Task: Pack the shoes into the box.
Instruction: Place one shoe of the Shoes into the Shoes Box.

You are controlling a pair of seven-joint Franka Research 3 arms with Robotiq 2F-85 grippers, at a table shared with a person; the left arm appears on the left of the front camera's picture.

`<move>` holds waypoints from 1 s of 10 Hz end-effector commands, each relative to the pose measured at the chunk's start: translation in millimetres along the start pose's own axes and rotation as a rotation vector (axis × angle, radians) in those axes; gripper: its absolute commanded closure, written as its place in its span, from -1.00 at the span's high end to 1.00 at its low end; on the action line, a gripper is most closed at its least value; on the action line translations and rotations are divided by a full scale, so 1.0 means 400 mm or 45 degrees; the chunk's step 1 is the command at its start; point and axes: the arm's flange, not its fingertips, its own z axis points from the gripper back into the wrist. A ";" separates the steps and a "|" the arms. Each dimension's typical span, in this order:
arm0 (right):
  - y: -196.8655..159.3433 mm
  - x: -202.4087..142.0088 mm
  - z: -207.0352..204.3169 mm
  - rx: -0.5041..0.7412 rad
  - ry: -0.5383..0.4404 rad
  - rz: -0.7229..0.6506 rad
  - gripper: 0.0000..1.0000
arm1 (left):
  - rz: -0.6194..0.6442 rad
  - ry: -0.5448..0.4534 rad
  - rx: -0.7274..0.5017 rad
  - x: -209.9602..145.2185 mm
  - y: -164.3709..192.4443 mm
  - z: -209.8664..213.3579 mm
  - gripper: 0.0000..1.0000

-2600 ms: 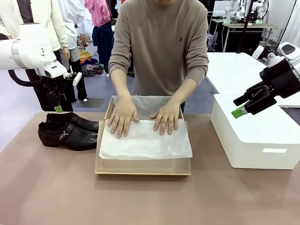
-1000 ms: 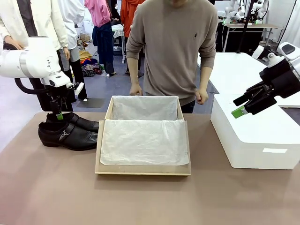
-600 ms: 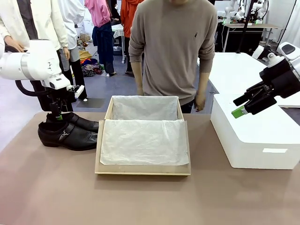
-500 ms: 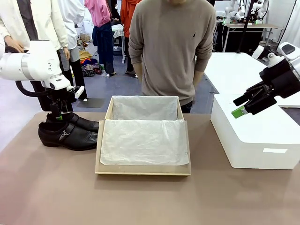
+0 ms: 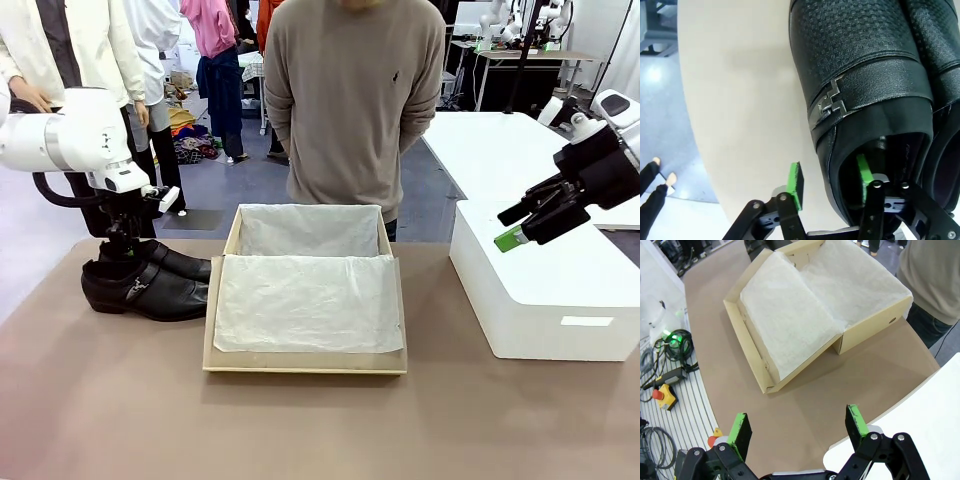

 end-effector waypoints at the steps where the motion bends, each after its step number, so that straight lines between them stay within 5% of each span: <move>1: -0.010 0.003 -0.002 0.011 -0.033 0.029 1.00 | -0.003 -0.025 -0.017 -0.004 0.015 0.008 -1.00; 10: -0.010 0.003 -0.002 0.011 -0.033 0.029 1.00 | 0.008 0.008 -0.004 -0.011 0.010 0.029 -1.00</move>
